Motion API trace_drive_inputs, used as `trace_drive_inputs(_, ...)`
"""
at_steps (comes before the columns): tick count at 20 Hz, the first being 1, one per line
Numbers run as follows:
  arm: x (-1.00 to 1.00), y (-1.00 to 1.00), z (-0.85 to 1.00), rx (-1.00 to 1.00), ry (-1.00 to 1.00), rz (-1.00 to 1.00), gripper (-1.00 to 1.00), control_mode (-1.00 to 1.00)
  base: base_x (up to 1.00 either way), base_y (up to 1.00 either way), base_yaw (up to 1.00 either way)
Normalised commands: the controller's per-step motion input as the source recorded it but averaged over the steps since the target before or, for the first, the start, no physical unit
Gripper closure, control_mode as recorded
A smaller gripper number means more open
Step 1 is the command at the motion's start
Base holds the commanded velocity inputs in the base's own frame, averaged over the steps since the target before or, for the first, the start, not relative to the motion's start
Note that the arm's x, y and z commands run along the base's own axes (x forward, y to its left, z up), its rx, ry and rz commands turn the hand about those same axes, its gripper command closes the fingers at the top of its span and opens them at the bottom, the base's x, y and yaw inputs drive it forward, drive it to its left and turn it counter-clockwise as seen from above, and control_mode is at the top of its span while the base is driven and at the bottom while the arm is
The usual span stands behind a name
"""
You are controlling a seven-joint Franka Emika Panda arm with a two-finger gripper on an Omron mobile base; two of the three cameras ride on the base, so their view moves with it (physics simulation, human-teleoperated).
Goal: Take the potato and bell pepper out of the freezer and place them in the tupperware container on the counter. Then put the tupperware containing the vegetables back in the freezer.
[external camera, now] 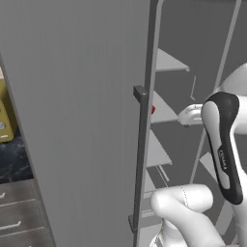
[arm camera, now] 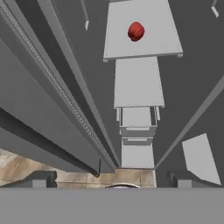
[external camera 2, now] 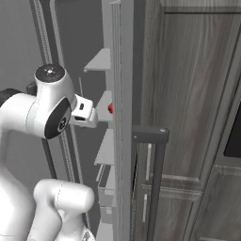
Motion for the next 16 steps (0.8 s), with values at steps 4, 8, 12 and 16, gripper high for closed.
trace_drive_inputs(4, 0.51, 0.00, -0.26, 0.02, 0.00, 0.00, -1.00, -1.00, 0.00, 0.00, 0.00)
trace_drive_inputs(8, 0.53, 0.00, -0.28, 0.00, 0.00, 0.00, -1.00, -1.00, 0.00, 0.00, 0.00)
trace_drive_inputs(12, 0.49, 0.00, -0.25, 0.00, 0.00, 0.00, -1.00, -1.00, 0.00, 0.00, 0.00)
trace_drive_inputs(16, 0.38, 0.00, -0.18, 0.04, 0.00, 0.00, -1.00, -1.00, 0.00, 0.00, 0.00)
